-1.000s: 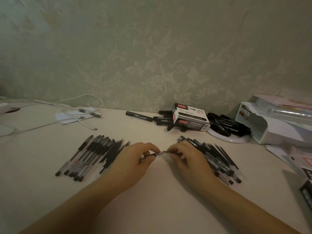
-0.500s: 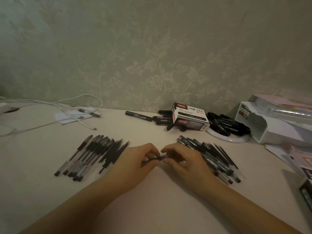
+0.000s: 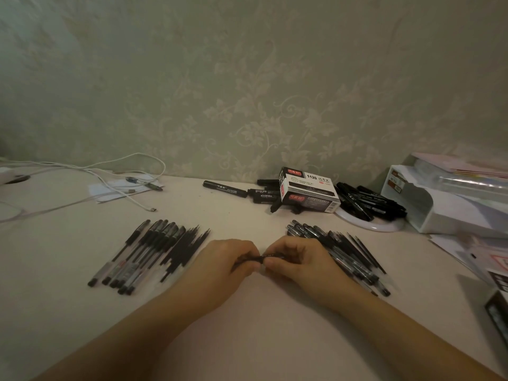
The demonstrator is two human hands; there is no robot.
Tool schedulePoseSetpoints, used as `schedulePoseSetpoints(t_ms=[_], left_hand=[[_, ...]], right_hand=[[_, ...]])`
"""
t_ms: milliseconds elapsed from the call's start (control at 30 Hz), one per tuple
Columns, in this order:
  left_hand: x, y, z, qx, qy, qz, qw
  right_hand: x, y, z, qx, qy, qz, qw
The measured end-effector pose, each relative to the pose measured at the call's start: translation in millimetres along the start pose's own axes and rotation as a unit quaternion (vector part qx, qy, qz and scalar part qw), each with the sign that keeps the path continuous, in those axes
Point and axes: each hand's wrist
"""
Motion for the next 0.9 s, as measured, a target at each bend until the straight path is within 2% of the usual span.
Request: schedulePoseSetpoints(t_ms=[533,633,700,800,900], left_hand=[[-1.5,0.4,-4.4,0.026,-0.007,-0.017,0.999],[-1.9,-1.8,-4.7,0.038,-0.021,-0.046,0.998],[-4.7,-2.9,-4.8,0.043,-0.034,-0.093,0.994],[-24.5,-3.9,4.6,-0.003,-0.066,-0.193,0.979],[-55.6,-0.8,31.3,-0.132,-0.168,-0.241,0.947]], right_hand=[[-0.6,1.2,3.1,-0.024,0.025,-0.008,0.999],[1.8,1.2,3.4,-0.032,0.046,-0.039,0.998],[4.0,1.7,4.0,-0.022,0.052,-0.058,0.997],[4.2,2.7,4.4,0.004,0.049,-0.085,0.995],[5.2,4.5,5.2,0.008,0.068,-0.093,0.993]])
Point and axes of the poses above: each hand's wrist, its own y-axis away from the middle knuckle, its own x-axis out of the palm, z = x × y, and after that the axes turned 7 degrees about y, right-handed
